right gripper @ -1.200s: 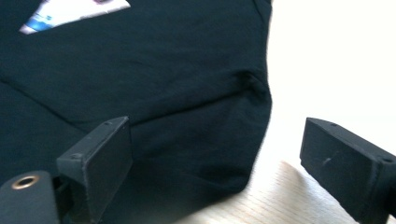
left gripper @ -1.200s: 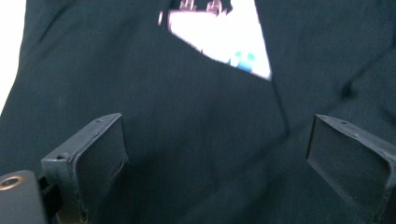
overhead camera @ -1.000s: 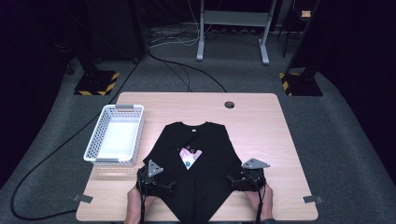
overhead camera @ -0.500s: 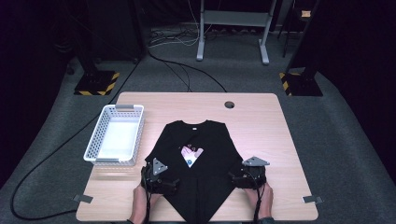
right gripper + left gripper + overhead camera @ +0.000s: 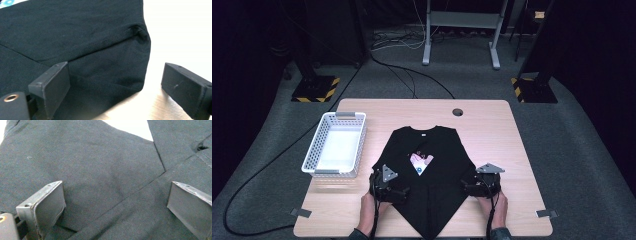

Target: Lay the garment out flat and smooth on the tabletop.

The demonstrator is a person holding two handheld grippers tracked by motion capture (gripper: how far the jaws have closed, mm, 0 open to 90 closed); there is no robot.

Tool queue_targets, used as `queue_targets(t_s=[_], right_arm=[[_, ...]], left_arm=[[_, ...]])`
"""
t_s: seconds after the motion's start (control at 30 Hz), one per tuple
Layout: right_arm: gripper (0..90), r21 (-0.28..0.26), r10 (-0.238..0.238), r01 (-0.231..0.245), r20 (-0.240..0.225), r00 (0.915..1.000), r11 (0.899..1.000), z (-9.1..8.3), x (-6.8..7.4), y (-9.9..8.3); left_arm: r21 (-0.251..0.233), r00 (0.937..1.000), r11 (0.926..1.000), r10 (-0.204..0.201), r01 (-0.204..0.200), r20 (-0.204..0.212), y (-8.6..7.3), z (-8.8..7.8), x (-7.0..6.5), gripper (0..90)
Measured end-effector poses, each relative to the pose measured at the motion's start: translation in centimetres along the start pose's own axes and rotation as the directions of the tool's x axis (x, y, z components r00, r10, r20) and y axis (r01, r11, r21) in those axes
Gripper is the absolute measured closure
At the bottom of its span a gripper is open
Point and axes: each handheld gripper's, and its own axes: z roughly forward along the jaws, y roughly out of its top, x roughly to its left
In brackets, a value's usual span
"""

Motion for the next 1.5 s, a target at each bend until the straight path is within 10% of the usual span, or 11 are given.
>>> queue_targets(t_s=[1.1, 1.5], right_arm=[[9.3, -0.013, 0.064, -0.063, 0.064, 0.9959, 0.998, -0.3, -2.6, 0.3], [18.8, -0.001, -0.006, 0.006, -0.081, 0.9967, 1.000, -1.4, 4.3, 2.1]], left_arm=[[-0.001, 0.9991, 0.9995, 0.030, -0.030, 0.029, 2.5, 2.5, -0.5, 2.2], [-0.002, 0.9991, 0.9995, 0.030, -0.030, 0.030, 2.4, 2.5, -0.5, 2.5]])
